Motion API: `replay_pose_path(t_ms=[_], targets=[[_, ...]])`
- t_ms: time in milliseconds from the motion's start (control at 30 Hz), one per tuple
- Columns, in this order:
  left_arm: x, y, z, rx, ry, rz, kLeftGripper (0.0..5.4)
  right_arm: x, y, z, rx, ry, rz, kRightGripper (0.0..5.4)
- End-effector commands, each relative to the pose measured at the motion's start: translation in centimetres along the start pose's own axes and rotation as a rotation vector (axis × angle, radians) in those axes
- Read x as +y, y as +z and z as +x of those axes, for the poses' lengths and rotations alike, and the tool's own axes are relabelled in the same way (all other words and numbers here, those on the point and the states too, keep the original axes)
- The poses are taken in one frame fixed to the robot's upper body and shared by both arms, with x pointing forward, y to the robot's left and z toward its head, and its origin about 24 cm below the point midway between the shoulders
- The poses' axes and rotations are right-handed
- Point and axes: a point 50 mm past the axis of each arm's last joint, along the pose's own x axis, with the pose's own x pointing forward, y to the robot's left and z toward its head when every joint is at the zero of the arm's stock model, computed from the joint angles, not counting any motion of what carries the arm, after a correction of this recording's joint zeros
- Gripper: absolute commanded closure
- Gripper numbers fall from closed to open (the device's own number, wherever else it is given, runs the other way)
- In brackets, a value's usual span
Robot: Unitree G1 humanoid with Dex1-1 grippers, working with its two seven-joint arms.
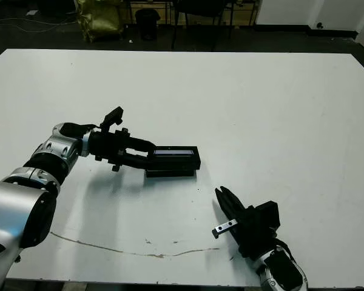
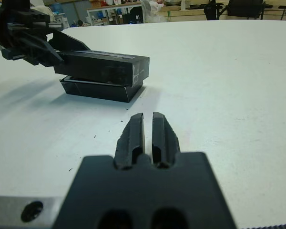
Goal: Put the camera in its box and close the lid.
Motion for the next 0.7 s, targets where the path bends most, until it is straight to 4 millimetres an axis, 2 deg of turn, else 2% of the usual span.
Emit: replay_pose_path(t_ms=[33,267,500,700], targets=[[-0.3,-0.7,-0.5,0.024,-0.039,-0.032,3.32,-0.2,-1.0,-0.4,0.063,-0.011,0.003,5.4],[0.4,0.2,-2.1,-0.2,0.12,-0.05,3.32,-0.2,-1.3,-0.3,0.078,-0.022,-0.001,5.4],[1.2,1.5,-2.6,-0.38,0.339,-0.045,3.32,-0.2,-1.6,-0.2,0.071,-0.008,-0.014,5.4],[0.0,2.1,-2.5,-0.43,0.451,0.014,3.32,-0.2,-1.8,-0.1,0.055,-0.005,0.002,5.4]])
